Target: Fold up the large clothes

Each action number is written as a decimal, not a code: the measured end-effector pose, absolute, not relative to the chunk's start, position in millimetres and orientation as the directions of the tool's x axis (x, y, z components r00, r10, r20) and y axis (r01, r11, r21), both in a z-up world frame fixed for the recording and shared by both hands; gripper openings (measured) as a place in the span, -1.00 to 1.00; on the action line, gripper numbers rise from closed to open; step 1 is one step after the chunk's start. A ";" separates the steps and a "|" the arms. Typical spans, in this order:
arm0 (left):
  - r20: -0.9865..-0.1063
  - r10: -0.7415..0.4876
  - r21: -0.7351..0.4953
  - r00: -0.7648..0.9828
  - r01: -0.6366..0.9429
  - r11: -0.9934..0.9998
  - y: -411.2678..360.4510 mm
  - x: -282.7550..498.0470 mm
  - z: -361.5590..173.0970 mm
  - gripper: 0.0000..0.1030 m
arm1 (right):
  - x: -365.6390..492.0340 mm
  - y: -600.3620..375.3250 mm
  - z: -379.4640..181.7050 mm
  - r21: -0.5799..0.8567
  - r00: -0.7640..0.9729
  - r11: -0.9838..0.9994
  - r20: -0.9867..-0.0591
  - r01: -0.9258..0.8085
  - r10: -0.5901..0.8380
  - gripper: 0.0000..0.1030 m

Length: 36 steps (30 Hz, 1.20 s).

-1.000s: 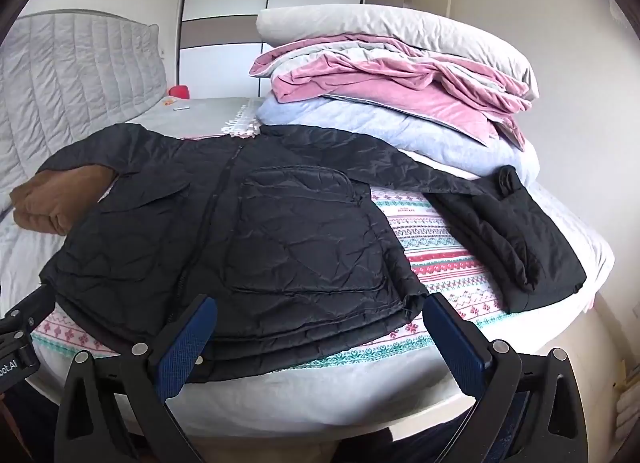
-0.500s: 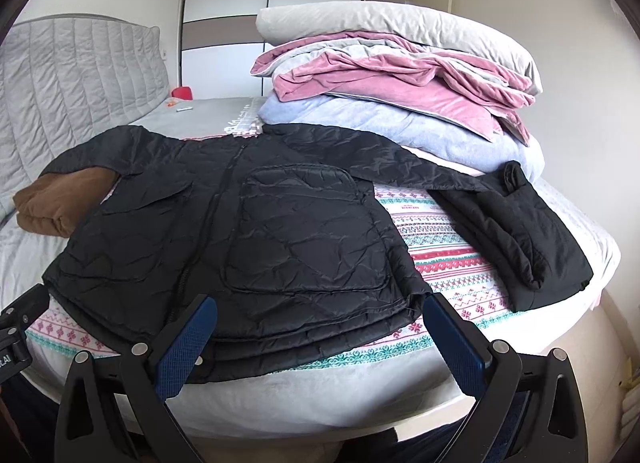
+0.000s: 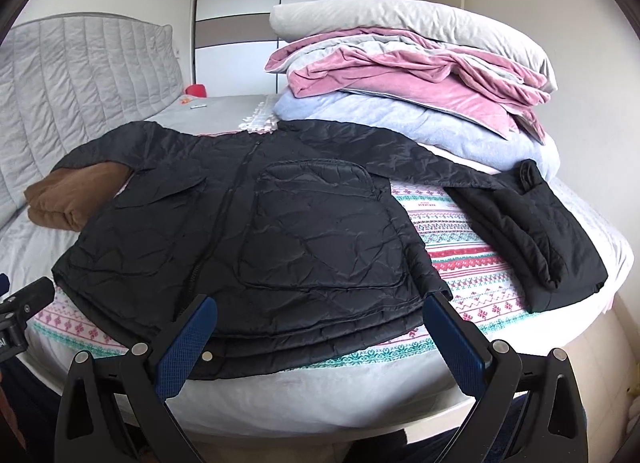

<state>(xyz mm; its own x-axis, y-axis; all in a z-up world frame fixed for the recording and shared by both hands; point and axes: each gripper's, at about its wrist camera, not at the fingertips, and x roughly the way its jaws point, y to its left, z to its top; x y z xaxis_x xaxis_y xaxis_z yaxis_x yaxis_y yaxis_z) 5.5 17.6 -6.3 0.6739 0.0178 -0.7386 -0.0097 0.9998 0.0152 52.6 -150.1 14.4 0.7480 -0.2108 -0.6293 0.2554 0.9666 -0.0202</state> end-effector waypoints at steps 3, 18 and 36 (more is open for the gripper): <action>-0.746 0.006 -0.003 0.666 -0.012 1.000 23.3 9.4 -10.4 1.00 | 55.4 -152.4 11.2 -0.014 0.746 0.967 -0.634 0.254 -0.205 1.00; -0.796 0.069 0.000 0.602 -0.114 0.993 88.1 45.5 -39.2 1.00 | 86.3 -221.6 -23.6 0.118 0.697 0.948 -0.705 0.295 -0.129 1.00; -0.832 -0.015 -0.195 0.554 -0.267 0.944 145.0 114.8 -102.7 0.42 | 123.9 -315.2 -88.7 0.216 0.554 0.818 -0.820 0.533 -0.145 0.23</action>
<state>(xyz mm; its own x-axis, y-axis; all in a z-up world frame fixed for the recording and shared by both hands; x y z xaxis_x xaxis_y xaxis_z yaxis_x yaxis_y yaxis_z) 114.8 145.0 -102.7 0.5541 -0.0149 -0.8323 -0.2668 0.9439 -0.1945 123.9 -315.2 -88.7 0.5541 -0.1452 -0.8197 0.5333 0.8180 0.2157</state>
